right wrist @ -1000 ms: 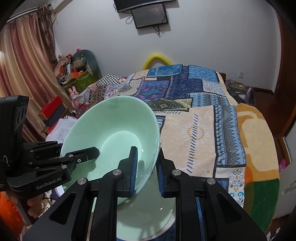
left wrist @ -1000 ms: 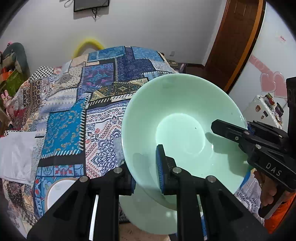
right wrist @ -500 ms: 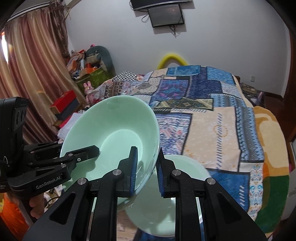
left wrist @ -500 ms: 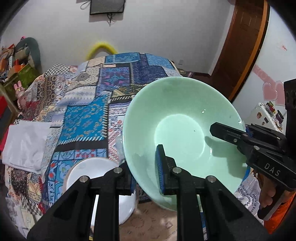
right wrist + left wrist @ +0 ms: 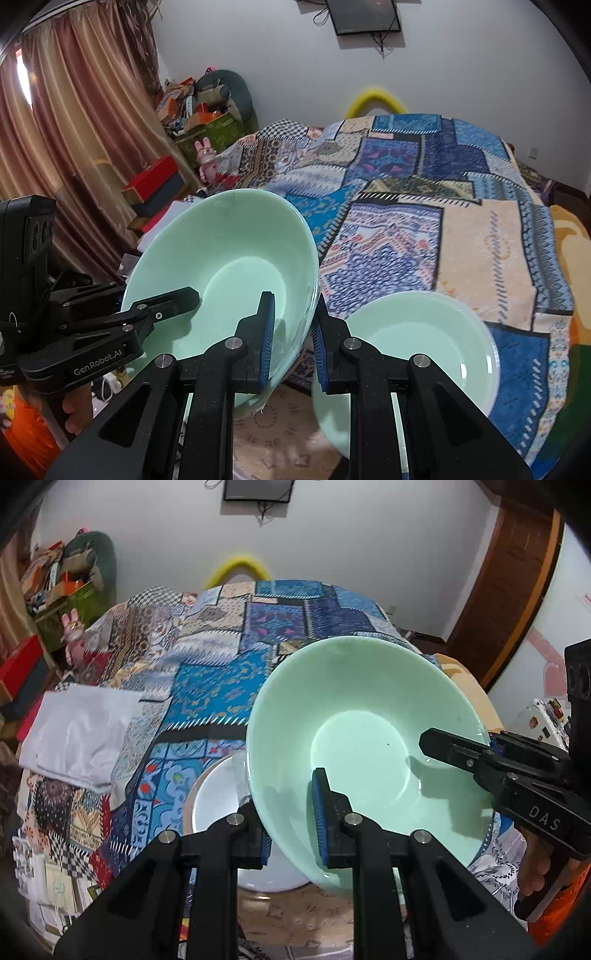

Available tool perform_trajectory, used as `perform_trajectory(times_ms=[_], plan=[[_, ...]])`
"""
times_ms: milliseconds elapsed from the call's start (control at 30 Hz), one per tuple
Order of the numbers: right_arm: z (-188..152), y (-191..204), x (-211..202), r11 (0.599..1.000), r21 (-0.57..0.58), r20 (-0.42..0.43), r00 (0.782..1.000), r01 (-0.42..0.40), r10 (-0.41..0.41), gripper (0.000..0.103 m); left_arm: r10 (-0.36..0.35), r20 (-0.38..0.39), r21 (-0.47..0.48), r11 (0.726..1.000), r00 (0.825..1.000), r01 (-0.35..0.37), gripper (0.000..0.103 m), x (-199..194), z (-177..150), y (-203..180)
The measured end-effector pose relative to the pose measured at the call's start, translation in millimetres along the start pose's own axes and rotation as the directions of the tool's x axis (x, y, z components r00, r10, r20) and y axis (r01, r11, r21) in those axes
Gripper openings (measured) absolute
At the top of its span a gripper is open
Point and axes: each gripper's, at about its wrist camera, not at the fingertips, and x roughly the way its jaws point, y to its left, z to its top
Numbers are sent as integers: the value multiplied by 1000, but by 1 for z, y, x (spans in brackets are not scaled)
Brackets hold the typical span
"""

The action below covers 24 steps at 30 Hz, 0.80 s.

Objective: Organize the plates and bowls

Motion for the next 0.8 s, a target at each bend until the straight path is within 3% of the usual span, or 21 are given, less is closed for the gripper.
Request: perform_trajectory(times_ms=[800], plan=[[-25,13,74,998,48,-165,985,-36,44,17,18,-145,-116,993,989,-35,19,53,-44,72]])
